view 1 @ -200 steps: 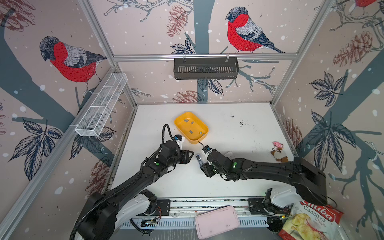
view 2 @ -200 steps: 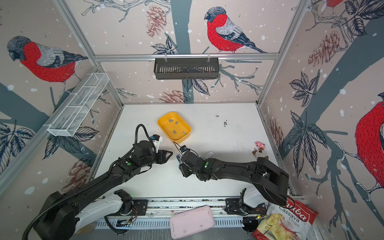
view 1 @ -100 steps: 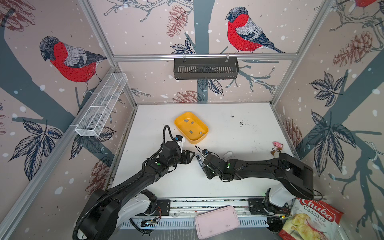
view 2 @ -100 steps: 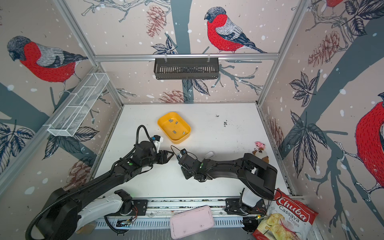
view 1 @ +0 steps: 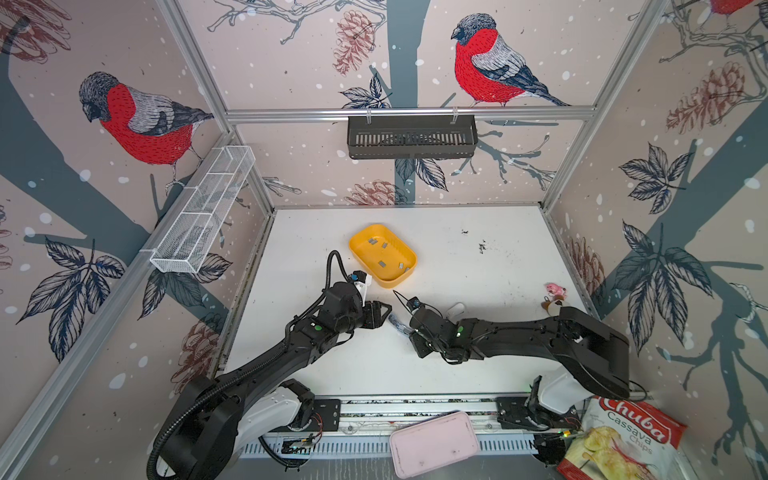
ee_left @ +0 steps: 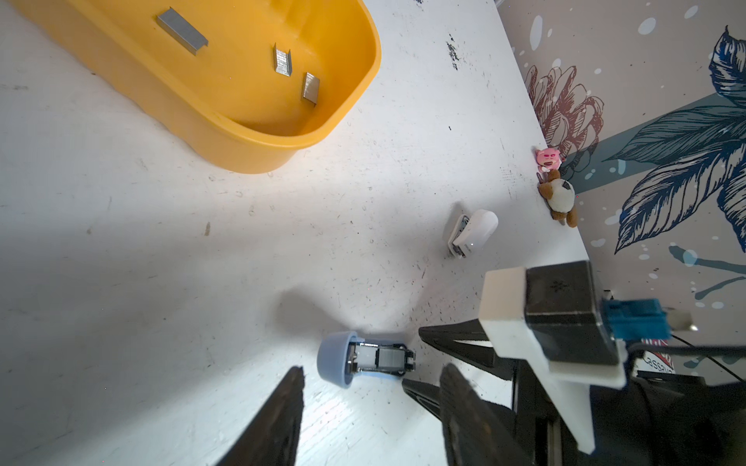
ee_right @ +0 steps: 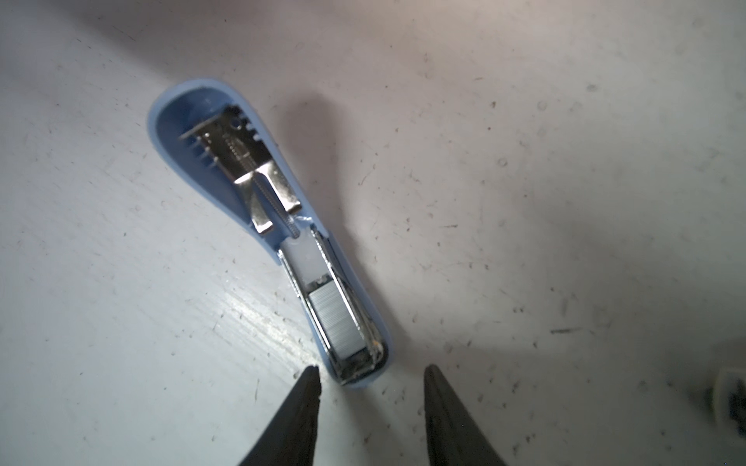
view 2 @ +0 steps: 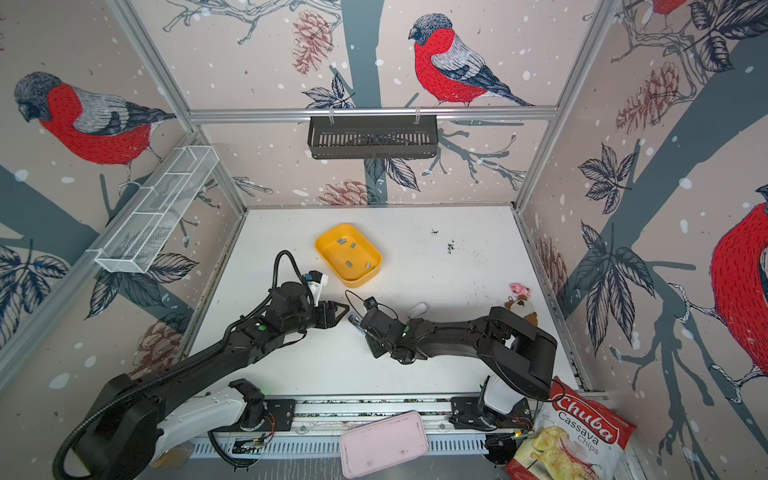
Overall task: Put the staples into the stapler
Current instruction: 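Grasp the light-blue stapler's base end with the right gripper while the left hovers nearby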
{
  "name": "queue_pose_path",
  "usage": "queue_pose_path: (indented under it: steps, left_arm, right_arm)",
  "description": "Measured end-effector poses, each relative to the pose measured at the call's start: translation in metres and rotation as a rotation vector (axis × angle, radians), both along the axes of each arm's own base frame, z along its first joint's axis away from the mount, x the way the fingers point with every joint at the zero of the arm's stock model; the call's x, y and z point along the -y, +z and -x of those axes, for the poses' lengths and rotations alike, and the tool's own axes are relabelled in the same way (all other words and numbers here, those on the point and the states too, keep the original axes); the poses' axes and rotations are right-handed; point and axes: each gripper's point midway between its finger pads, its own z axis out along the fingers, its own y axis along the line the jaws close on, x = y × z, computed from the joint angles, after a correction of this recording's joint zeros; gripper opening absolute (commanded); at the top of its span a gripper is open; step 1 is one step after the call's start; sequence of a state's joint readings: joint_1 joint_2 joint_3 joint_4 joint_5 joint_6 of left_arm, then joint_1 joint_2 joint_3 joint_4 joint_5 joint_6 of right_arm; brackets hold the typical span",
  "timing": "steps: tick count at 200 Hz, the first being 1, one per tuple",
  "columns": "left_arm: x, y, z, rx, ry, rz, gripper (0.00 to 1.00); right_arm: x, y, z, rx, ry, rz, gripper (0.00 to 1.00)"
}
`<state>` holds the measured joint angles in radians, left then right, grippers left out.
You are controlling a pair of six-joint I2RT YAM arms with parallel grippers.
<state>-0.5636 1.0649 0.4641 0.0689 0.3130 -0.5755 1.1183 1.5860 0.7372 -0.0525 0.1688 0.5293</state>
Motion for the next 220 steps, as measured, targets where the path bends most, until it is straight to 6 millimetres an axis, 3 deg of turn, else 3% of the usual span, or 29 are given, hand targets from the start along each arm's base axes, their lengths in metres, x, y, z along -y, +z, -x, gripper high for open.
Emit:
queue_pose_path:
  steps: [52,88,127,172,220]
  left_arm:
    - [-0.002,0.014,0.003,0.037,0.001,0.025,0.55]
    - [-0.003,0.010,0.011,0.014,-0.006,0.043,0.56]
    - [0.001,0.000,0.021,-0.050,-0.035,0.065,0.57]
    - [0.004,-0.001,0.026,-0.077,-0.049,0.093,0.57]
    - [0.003,-0.001,0.029,-0.077,-0.048,0.098,0.57]
  right_arm:
    - [0.009,0.022,-0.010,0.003,-0.084,-0.084,0.36]
    - [0.020,0.033,-0.021,-0.036,-0.208,-0.166,0.28]
    - [0.016,0.030,-0.020,-0.112,-0.265,-0.223,0.22]
    - [0.011,0.017,-0.021,-0.162,-0.277,-0.245,0.19]
    - [0.007,0.018,-0.026,-0.183,-0.270,-0.281,0.18]
